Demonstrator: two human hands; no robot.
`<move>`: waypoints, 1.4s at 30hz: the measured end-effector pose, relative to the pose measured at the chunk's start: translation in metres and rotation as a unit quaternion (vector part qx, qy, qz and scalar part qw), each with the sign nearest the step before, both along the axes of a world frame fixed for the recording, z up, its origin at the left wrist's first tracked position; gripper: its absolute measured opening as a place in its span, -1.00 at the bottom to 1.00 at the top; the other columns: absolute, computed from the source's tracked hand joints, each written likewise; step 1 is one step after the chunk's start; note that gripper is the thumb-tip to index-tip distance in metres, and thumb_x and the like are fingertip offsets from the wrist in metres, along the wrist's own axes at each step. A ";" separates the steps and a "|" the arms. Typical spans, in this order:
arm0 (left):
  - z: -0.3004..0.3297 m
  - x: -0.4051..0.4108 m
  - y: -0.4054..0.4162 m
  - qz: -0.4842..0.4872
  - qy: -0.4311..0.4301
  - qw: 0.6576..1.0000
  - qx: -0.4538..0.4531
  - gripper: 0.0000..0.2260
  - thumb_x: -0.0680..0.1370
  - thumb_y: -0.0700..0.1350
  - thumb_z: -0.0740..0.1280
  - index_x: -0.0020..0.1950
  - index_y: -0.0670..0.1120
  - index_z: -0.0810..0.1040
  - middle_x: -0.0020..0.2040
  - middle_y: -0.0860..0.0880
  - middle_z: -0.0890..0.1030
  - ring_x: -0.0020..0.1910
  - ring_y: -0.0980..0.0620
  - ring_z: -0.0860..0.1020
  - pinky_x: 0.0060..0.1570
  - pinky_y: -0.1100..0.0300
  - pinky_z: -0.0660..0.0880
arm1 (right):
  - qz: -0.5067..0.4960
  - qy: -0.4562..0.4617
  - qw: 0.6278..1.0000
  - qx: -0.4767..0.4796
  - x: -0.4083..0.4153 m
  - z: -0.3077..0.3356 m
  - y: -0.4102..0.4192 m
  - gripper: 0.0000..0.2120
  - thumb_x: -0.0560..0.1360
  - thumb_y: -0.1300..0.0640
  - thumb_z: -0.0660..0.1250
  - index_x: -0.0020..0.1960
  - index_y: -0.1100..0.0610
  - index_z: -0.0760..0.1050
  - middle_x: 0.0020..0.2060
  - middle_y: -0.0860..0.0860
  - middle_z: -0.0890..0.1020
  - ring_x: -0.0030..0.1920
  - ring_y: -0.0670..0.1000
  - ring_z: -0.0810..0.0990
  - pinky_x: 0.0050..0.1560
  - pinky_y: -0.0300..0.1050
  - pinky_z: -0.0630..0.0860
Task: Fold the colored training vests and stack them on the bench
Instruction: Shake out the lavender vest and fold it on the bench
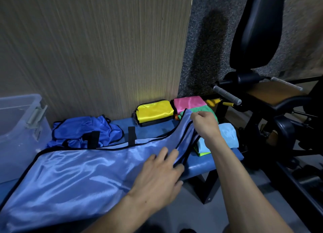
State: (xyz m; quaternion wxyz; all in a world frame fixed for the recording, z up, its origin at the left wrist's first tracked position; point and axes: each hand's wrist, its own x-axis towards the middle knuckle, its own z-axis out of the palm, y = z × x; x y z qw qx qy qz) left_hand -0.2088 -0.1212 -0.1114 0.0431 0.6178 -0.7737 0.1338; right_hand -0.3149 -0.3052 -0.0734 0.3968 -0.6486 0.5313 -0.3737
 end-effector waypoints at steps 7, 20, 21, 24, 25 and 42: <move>-0.016 -0.014 0.004 -0.103 0.061 0.991 0.052 -0.65 0.52 0.19 0.31 0.19 0.02 0.50 0.49 -0.03 0.26 0.42 -0.15 0.28 0.29 -0.02 0.38 | -0.017 -0.007 0.997 0.078 -0.013 -0.001 -0.013 -0.84 0.56 0.21 0.26 -0.17 0.16 0.32 -0.35 0.05 0.28 -0.26 0.06 0.27 -0.19 0.04 0.23; -0.024 0.117 -0.038 0.267 0.080 0.958 0.070 -0.73 0.60 0.06 0.30 0.25 -0.01 0.44 0.18 0.00 0.44 0.20 -0.07 0.47 -0.09 0.03 0.47 | -0.022 0.052 0.997 0.057 -0.016 -0.015 -0.014 -0.69 0.53 0.23 0.19 -0.31 0.08 0.14 -0.41 0.02 0.19 -0.36 0.02 0.12 -0.30 -0.04 0.08; -0.028 0.118 -0.042 0.267 0.066 0.960 0.049 -0.77 0.62 0.03 0.28 0.23 -0.02 0.46 0.18 0.00 0.44 0.20 -0.06 0.47 -0.10 0.04 0.47 | -0.016 0.057 0.997 0.051 -0.015 -0.017 -0.015 -0.65 0.56 0.20 0.21 -0.33 0.07 0.12 -0.43 0.01 0.18 -0.38 0.02 0.11 -0.30 -0.04 0.09; -0.036 0.122 -0.052 0.281 0.046 0.959 0.013 -0.84 0.64 -0.10 0.22 0.17 -0.04 0.53 0.14 0.01 0.47 0.17 -0.05 0.48 -0.20 0.06 0.43 | -0.010 0.074 0.997 0.025 -0.014 -0.023 -0.017 -0.56 0.61 0.11 0.25 -0.36 0.07 0.12 -0.47 0.01 0.18 -0.42 0.03 0.12 -0.32 -0.07 0.10; -0.039 0.123 -0.055 0.283 0.044 0.958 0.011 -0.84 0.63 -0.12 0.21 0.16 -0.05 0.53 0.13 0.00 0.48 0.16 -0.06 0.49 -0.22 0.07 0.39 | -0.016 0.084 0.996 0.014 -0.014 -0.025 -0.018 -0.56 0.62 0.11 0.25 -0.36 0.08 0.13 -0.47 0.02 0.19 -0.42 0.04 0.13 -0.33 -0.07 0.10; -0.069 0.153 -0.083 0.225 0.122 0.966 -0.023 -0.89 0.70 -0.06 0.15 0.12 0.02 0.46 0.05 0.02 0.47 0.07 -0.08 0.38 0.09 0.03 0.28 | -0.064 0.244 0.964 -0.086 -0.014 -0.031 -0.023 -0.68 0.61 0.16 0.17 -0.31 0.13 0.22 -0.38 0.08 0.37 -0.40 0.09 0.26 -0.39 -0.07 0.15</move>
